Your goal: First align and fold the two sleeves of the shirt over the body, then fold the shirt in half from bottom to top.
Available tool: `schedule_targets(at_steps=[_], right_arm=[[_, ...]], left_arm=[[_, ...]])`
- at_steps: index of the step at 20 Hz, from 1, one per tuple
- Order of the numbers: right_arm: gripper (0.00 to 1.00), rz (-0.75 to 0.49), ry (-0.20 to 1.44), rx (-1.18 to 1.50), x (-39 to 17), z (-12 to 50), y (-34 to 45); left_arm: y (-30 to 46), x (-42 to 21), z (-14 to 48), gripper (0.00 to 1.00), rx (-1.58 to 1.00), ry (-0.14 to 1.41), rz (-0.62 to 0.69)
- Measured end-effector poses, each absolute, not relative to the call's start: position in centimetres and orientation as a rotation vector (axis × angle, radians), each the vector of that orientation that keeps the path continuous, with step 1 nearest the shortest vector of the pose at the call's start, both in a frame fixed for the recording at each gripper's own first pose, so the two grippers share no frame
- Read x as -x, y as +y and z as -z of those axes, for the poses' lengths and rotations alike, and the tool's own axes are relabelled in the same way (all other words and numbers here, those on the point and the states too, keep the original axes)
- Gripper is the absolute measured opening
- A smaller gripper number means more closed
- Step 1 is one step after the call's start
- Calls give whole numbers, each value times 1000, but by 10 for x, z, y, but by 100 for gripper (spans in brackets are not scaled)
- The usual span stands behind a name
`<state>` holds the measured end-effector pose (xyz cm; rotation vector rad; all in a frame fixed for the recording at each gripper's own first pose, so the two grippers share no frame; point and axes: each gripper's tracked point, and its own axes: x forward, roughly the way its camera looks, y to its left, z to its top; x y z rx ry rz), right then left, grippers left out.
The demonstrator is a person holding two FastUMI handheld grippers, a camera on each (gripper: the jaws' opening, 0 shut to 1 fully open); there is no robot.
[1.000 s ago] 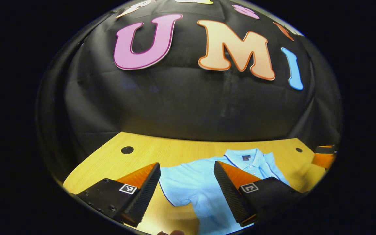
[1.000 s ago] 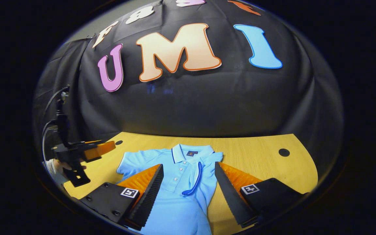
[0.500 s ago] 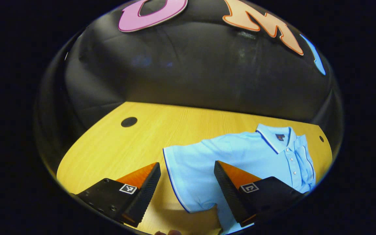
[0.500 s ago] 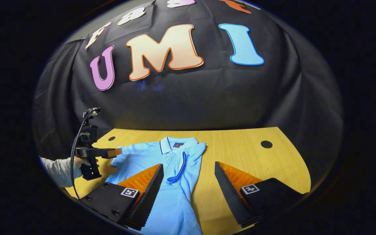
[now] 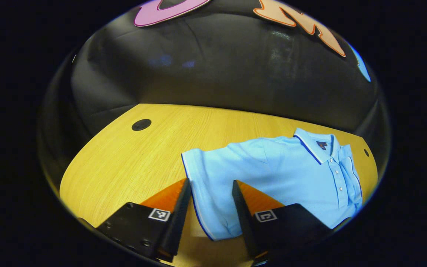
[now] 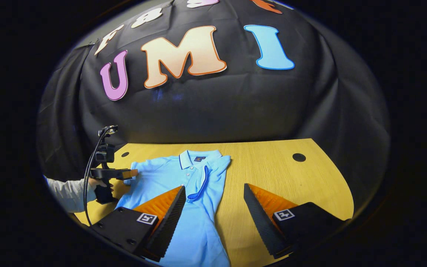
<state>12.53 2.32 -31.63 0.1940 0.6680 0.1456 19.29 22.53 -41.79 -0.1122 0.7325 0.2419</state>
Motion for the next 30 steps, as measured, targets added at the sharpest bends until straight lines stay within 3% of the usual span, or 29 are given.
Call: schedule_targets(at_steps=[1, 2, 3, 4, 6, 7, 15, 19, 20, 24, 25, 26, 29, 30], right_arm=[[94, -145, 666, -196, -124, 315, 22], [94, -140, 662, -193, -123, 315, 20], [94, -135, 659, -185, -122, 314, 18], [98, -129, 655, -172, -121, 313, 16], [93, -118, 650, -148, -117, 312, 10], [98, -116, 648, -154, -116, 309, 11], [98, -107, 617, -185, -111, 291, 10], [98, -105, 614, -185, -110, 293, 15], [94, -102, 616, -186, -111, 293, 15], [98, -91, 616, -190, -114, 300, 21], [94, -87, 616, -192, -116, 302, 22], [98, -84, 615, -195, -117, 304, 24], [94, -75, 580, -173, -110, 298, 23], [98, -80, 569, -166, -102, 295, 24]], left_arm=[[219, -195, 418, 62, 117, 727, -227], [212, -199, 419, 43, 131, 719, -200], [207, -201, 418, 31, 137, 711, -189], [207, -203, 417, 2, 137, 709, -192], [202, -205, 413, 0, 126, 712, -168], [195, -208, 408, 0, 129, 705, -154], [91, -229, 354, 0, 129, 650, 67], [56, -231, 363, 0, 119, 669, 112], [51, -231, 367, 0, 114, 675, 114], [39, -223, 384, 1, 112, 708, 128], [37, -220, 382, 4, 124, 713, 144], [33, -215, 383, 28, 132, 709, 151], [28, -187, 357, 100, 145, 652, 179], [28, -174, 345, 96, 138, 634, 178]])
